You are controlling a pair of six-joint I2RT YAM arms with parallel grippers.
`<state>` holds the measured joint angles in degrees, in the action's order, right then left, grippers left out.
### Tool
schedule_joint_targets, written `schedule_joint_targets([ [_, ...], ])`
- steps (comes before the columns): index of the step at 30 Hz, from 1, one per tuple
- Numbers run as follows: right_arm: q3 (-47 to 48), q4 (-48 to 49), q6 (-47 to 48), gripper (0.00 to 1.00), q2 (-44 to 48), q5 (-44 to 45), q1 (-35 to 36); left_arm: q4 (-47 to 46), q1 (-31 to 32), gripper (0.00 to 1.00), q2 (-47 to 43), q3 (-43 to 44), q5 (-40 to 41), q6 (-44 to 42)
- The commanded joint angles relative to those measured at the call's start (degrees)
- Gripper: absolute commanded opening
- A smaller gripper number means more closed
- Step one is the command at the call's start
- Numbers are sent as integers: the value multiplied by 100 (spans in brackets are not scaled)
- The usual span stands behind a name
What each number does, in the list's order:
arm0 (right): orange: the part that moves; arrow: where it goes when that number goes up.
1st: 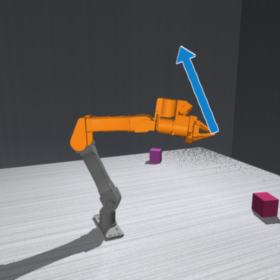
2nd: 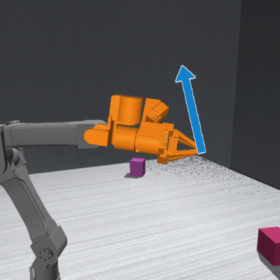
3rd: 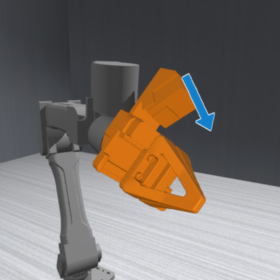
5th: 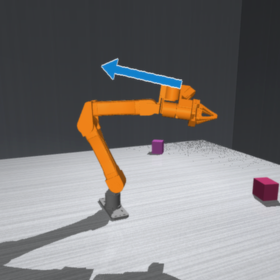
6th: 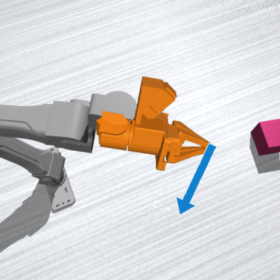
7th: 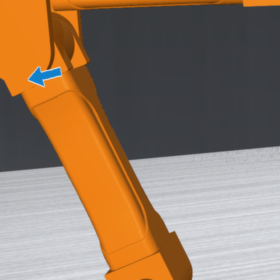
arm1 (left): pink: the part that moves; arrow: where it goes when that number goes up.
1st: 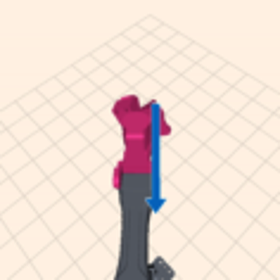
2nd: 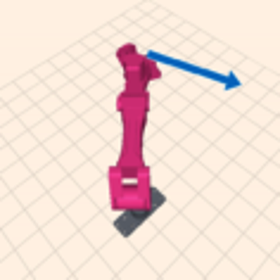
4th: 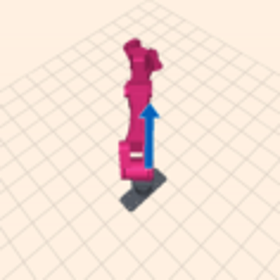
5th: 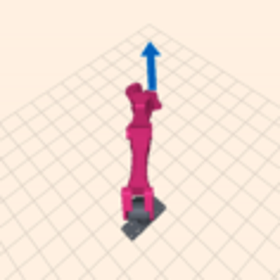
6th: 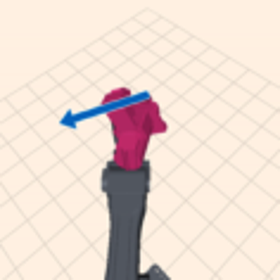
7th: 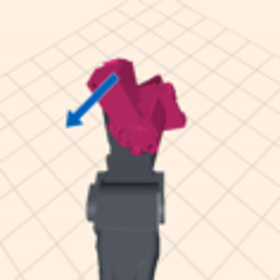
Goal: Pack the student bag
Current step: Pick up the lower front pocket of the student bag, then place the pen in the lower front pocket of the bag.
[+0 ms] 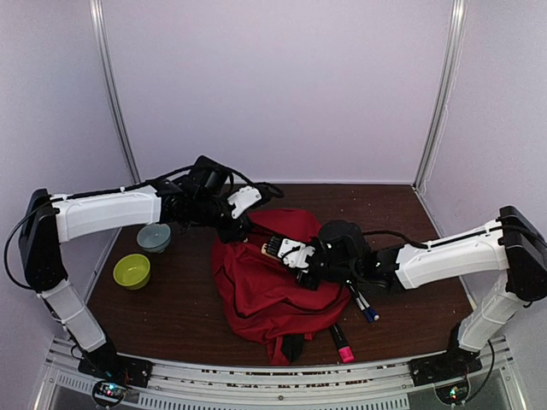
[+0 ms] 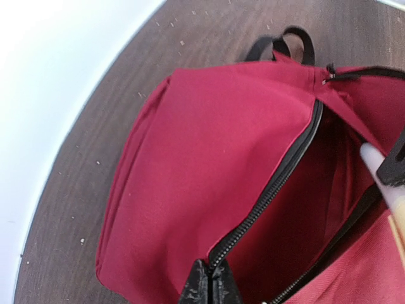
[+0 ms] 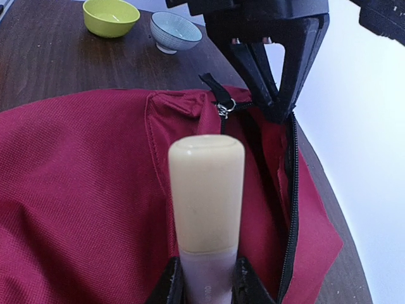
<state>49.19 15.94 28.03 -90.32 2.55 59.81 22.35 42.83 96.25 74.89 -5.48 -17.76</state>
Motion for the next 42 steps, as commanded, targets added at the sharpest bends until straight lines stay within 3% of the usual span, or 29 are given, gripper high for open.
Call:
schedule_joint_targets([
  [1, 431, -340, 408, 0, 57, 293, -124, -1000, 24, 0, -442, -224, 45, 421],
  [13, 515, -364, 1026, 0, 17, 208, -430, -1971, 33, 0, -1070, -728, -135, 850],
  [20, 1426, -479, 1073, 3, -642, 213, -389, -2613, 33, 0, -909, -740, -714, 1177],
  [21, 1478, -453, 1026, 6, -712, 264, -404, -2618, 33, 0, -947, -750, -674, 1193],
  [22, 1467, -420, 1007, 15, -747, 305, -410, -2630, 36, 0, -1001, -779, -648, 1177],
  [26, 1239, -418, 773, 58, -402, 230, -409, -2511, 33, 0, -1149, -914, -532, 1088],
  [28, 1208, -498, 421, 66, -115, 206, -417, -2413, 35, 0, -1112, -893, -506, 1071],
  [32, 1209, -908, -338, 73, 513, 167, -431, -2443, 35, 0, -1063, -896, -456, 1133],
  [36, 1359, -1912, -1368, 74, 1219, 0, -502, -2347, 33, 0, -1038, -879, -334, 1129],
  [42, 872, -3563, -3632, 72, 2390, 700, -1302, -2258, 33, 0, -1030, -919, -270, 1042],
])
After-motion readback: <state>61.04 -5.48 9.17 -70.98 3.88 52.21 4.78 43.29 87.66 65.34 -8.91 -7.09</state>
